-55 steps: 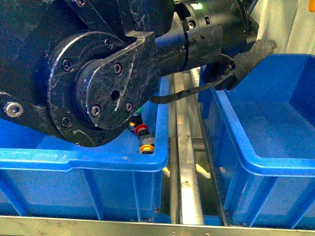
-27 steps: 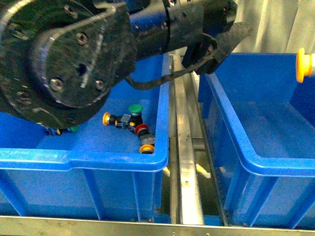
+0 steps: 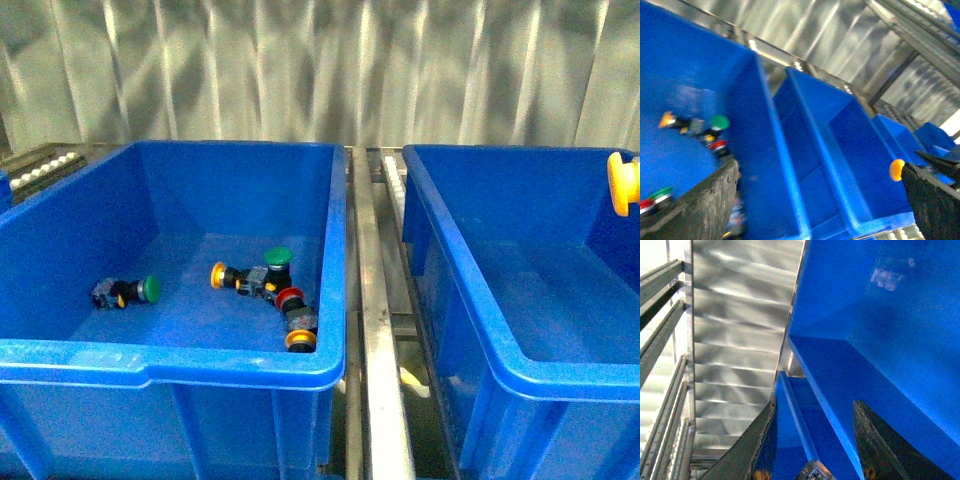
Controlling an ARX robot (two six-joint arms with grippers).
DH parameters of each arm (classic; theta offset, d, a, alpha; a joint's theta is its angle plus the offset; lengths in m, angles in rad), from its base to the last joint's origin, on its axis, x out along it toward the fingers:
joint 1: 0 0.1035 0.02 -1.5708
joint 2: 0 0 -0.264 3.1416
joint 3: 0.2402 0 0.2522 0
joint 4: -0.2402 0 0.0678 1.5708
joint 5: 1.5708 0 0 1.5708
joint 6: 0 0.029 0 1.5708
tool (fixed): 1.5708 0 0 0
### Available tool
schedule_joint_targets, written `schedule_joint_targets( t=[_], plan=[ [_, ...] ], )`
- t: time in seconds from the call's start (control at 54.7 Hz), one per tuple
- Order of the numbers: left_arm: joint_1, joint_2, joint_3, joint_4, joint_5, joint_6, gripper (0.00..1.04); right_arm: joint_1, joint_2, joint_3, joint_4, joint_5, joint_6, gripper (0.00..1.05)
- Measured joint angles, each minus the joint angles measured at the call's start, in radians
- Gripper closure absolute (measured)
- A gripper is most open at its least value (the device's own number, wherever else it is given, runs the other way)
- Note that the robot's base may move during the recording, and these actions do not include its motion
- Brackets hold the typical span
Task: Pick red and yellow buttons and place in box
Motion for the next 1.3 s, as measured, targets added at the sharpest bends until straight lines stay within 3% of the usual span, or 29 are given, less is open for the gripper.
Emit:
schedule_joint_targets(
  t=[0.055, 0.073, 0.128, 0.183, 0.274, 0.384, 0.567, 0.915, 1.299],
  plan=[
    [0.126, -0.172, -0.076, -0.138, 0.084, 0.031, 0.08, 0.005, -0.026, 0.000, -0.014, 0.003, -0.018, 0.66],
    [0.167, -0.248, -0.108, -0.206, 0.058, 0.074, 0.10, 0.005, -0.035, 0.000, -0.019, 0.005, -0.024, 0.66],
    [0.253, -0.451, -0.201, -0.362, -0.151, 0.227, 0.24, 0.005, -0.055, 0.000, -0.037, 0.011, -0.042, 0.66],
    [0.293, -0.566, -0.277, -0.359, -0.205, 0.329, 0.35, 0.005, -0.063, 0.000, -0.051, 0.026, -0.056, 0.66],
    [0.265, -0.659, -0.375, -0.341, -0.257, 0.410, 0.51, 0.008, -0.076, 0.000, -0.067, 0.033, -0.082, 0.66],
    [0.105, -0.735, -0.460, -0.352, -0.433, 0.447, 0.73, 0.024, -0.092, 0.001, -0.077, 0.052, -0.114, 0.66],
    [0.062, -0.741, -0.460, -0.348, -0.449, 0.461, 1.03, 0.054, -0.108, 0.010, -0.086, 0.082, -0.156, 0.66],
    [0.060, -0.741, -0.460, -0.348, -0.451, 0.466, 1.01, 0.121, -0.121, 0.014, -0.087, 0.150, -0.254, 0.66],
    [0.060, -0.741, -0.460, -0.348, -0.451, 0.467, 0.35, 0.128, -0.153, 0.014, -0.097, 0.167, -0.333, 0.66]
  ],
)
